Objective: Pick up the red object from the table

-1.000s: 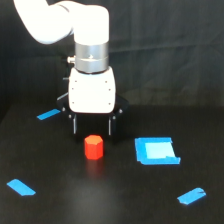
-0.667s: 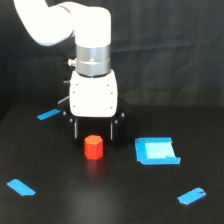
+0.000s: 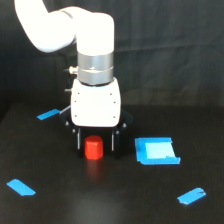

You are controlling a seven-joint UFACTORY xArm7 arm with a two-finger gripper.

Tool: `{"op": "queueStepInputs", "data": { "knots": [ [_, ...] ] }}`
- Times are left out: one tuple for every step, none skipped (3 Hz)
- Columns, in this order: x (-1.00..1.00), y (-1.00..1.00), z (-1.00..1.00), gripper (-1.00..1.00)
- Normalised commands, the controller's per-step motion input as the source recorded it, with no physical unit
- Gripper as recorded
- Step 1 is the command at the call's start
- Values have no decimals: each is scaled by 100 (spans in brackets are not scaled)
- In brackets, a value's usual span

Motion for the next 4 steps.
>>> {"op": "queueStepInputs", "data": {
  "knots": [
    [-2,5,-25,-100],
    [0,-2,-18,-100],
    [4,4,-13,-100],
    [-2,-4,-9,-100]
  ]
}}
